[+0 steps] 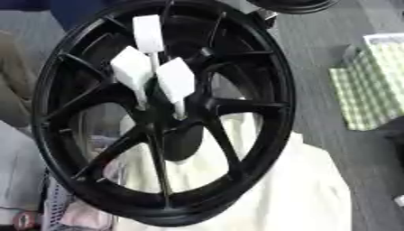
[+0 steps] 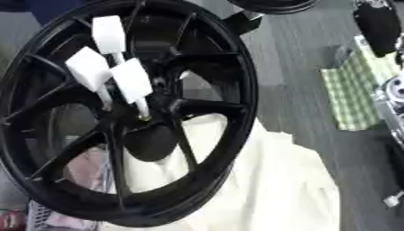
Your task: Pull the pin out of the wheel hub.
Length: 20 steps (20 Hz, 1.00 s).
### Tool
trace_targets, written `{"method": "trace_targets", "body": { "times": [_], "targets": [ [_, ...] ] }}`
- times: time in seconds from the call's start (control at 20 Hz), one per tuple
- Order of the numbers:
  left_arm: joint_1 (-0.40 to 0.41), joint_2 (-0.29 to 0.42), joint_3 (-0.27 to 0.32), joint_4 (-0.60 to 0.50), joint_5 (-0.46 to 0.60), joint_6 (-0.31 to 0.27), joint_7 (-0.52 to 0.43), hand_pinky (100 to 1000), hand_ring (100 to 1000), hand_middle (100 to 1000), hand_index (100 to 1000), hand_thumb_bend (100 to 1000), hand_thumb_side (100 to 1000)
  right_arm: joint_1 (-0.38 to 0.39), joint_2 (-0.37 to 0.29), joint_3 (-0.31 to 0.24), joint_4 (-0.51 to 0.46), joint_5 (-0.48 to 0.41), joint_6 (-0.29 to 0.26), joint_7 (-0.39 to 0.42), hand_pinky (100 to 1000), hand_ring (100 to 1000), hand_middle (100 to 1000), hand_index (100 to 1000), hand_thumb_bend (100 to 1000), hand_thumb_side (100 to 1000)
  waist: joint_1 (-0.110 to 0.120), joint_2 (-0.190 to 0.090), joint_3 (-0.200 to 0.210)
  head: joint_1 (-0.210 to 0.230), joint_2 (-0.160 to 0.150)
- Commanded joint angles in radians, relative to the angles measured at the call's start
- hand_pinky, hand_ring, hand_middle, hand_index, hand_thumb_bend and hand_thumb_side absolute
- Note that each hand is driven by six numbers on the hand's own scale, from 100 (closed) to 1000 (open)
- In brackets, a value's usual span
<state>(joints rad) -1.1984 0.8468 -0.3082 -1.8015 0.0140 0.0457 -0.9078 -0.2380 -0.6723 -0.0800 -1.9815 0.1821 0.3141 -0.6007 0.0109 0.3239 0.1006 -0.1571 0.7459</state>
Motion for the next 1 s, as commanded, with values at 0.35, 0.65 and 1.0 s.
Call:
{"method": "trace_targets", "body": {
  "times": [0.35, 0.65, 1.0],
  "targets": [
    [0.032, 0.068, -0.139, -0.077, -0.028, 0.001, 0.001, 759, 629, 698, 864, 320, 240, -0.016, -0.015, -0.009, -0.018, 0.005, -0.003, 0.003, 648, 542, 585, 733, 100, 523, 0.002, -0.034, -0.004, 0.0, -0.011],
    [0.035, 0.052, -0.208, -0.061, -0.05, 0.001, 0.001, 755, 623, 699, 866, 325, 271, -0.02, -0.012, -0.007, -0.018, 0.004, -0.004, 0.005, 648, 541, 584, 733, 100, 523, 0.001, -0.035, -0.007, 0.006, -0.013],
    [0.028, 0.025, -0.244, -0.021, -0.076, -0.005, 0.001, 759, 652, 723, 872, 354, 305, -0.02, -0.009, -0.005, -0.018, 0.002, -0.004, 0.006, 648, 541, 584, 732, 100, 523, 0.0, -0.037, -0.009, 0.011, -0.016]
  ]
}}
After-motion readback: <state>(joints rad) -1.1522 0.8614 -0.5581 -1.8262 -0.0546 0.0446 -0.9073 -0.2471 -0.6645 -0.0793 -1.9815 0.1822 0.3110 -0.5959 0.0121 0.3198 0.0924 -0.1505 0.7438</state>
